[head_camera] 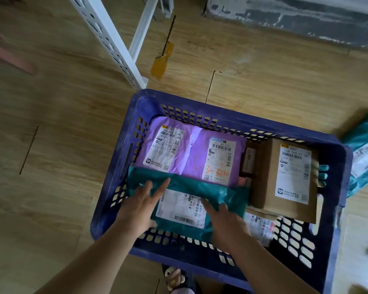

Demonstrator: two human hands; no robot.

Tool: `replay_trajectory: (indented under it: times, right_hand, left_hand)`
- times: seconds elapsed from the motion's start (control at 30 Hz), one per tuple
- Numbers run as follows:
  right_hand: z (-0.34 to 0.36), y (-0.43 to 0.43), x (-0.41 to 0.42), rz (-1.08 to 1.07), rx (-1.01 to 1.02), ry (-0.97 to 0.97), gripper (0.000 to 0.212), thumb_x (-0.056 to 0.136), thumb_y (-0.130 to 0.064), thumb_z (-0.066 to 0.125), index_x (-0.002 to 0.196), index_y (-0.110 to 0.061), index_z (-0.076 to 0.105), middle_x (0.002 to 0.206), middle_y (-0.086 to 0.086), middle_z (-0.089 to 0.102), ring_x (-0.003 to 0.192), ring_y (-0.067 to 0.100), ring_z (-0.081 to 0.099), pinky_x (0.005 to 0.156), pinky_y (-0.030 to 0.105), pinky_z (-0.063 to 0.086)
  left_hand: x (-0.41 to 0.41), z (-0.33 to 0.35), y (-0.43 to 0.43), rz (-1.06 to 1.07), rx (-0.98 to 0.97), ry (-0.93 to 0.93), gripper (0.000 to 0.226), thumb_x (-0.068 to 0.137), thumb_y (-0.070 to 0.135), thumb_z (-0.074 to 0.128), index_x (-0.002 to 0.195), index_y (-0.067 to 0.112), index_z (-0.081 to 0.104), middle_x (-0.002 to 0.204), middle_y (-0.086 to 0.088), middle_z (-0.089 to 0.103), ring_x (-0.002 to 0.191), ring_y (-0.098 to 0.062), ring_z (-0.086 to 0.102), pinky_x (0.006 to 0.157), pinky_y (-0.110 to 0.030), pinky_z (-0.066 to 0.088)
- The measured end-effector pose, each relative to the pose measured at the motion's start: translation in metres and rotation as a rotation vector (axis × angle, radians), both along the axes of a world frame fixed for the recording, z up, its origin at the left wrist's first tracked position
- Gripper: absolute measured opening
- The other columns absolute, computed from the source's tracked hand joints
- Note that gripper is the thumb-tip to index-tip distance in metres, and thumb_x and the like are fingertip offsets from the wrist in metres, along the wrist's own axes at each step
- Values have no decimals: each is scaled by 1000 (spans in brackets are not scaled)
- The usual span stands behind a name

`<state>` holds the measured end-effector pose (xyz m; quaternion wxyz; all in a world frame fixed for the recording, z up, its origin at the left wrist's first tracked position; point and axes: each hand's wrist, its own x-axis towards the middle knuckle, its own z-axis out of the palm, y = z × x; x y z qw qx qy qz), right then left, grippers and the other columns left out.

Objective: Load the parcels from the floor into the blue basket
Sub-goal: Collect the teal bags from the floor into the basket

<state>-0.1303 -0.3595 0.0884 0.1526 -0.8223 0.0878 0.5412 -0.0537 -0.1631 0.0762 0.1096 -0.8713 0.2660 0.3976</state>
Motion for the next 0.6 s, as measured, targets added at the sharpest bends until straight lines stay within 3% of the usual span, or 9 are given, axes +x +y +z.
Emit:
replay_trajectory:
  times: [0.07, 0.13, 0.23, 0.33, 0.5, 0.6]
  right_hand:
    - [-5, 2, -3, -4, 53, 97, 98, 86, -10, 58, 146, -42, -13, 154, 19, 9, 126, 39, 44, 100, 45, 45]
    - [-6, 3, -4, -2, 80, 129, 98, 85, -12, 58, 146, -43, -12, 155, 16, 11, 129, 37, 42, 102, 44, 43]
    - [4, -3, -5, -41, 86, 14, 80, 88, -11, 51, 148, -37, 7, 142, 11, 40, 123, 31, 49, 97, 40, 47]
    - [23, -14, -5, -121, 49, -181, 60, 89, -8, 45, 142, -32, 28, 123, 4, 57, 110, 25, 59, 89, 35, 51]
    - [71, -39, -5, -271, 47, -262, 51, 92, -11, 41, 138, -32, 36, 124, 1, 57, 108, 21, 59, 90, 34, 52]
    - [105, -55, -7, -322, 26, -316, 51, 92, -12, 41, 138, -33, 37, 126, 0, 57, 108, 19, 60, 88, 34, 53]
  left_hand:
    - [-6, -9, 0, 52, 1, -21, 115, 83, 9, 64, 133, 33, -37, 149, -9, 12, 125, -26, 38, 84, -29, 53]
    - [-8, -9, -5, 109, 29, 1, 113, 83, 3, 60, 136, 33, -35, 151, -10, 9, 127, -28, 37, 89, -32, 51]
    - [-3, 3, -15, 84, 38, -4, 92, 86, 17, 60, 150, 27, -6, 143, -6, 26, 124, -22, 41, 87, -32, 50]
    - [12, 29, -28, 67, -81, -92, 59, 86, 29, 56, 139, 23, 29, 129, 2, 40, 120, -16, 45, 81, -31, 50]
    - [30, 75, -58, 72, -212, -80, 42, 89, 20, 50, 130, 20, 41, 124, 1, 44, 112, -18, 52, 77, -33, 52]
    - [33, 107, -85, 32, -282, -91, 37, 93, 19, 47, 130, 20, 43, 122, 1, 44, 109, -16, 52, 71, -29, 46]
